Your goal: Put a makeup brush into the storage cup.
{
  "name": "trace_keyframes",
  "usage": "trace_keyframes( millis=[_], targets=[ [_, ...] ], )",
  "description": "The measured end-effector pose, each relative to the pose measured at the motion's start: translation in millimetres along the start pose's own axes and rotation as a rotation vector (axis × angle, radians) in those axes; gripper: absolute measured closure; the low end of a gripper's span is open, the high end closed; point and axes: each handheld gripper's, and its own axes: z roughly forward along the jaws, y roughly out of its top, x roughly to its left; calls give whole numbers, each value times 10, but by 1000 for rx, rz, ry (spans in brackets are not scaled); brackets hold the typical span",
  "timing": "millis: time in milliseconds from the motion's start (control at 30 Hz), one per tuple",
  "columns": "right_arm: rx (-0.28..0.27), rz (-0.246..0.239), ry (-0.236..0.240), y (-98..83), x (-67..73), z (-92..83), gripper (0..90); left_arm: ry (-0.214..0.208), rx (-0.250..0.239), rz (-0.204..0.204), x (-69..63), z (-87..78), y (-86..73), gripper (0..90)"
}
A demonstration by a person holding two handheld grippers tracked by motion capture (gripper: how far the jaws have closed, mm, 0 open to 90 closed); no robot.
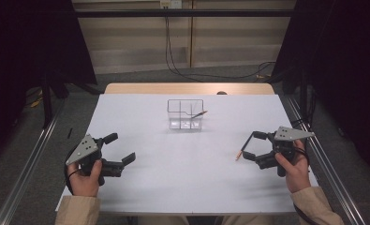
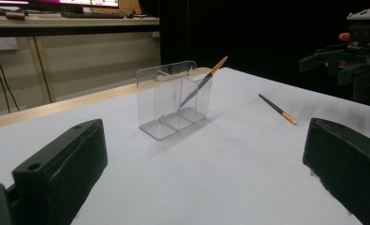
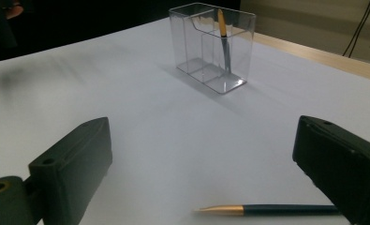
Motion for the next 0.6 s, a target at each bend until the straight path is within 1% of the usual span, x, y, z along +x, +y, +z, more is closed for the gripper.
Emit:
trace_keyframes(
  millis=[133,300,467,600],
  targets=[
    [12,6,-17,2,-39,38,42,-1,-8,0,-3,0,11,0],
    [31,13,-35,6,-89,80,42,-5,2,5,-1,-1,-9,0],
    [55,19,-42,-14,-131,157,42,-7,-5,5,-2,-12,-5,0],
    [62,13,-42,14,-150,209,42,-20,8,9,-8,22,-26,0]
  ],
)
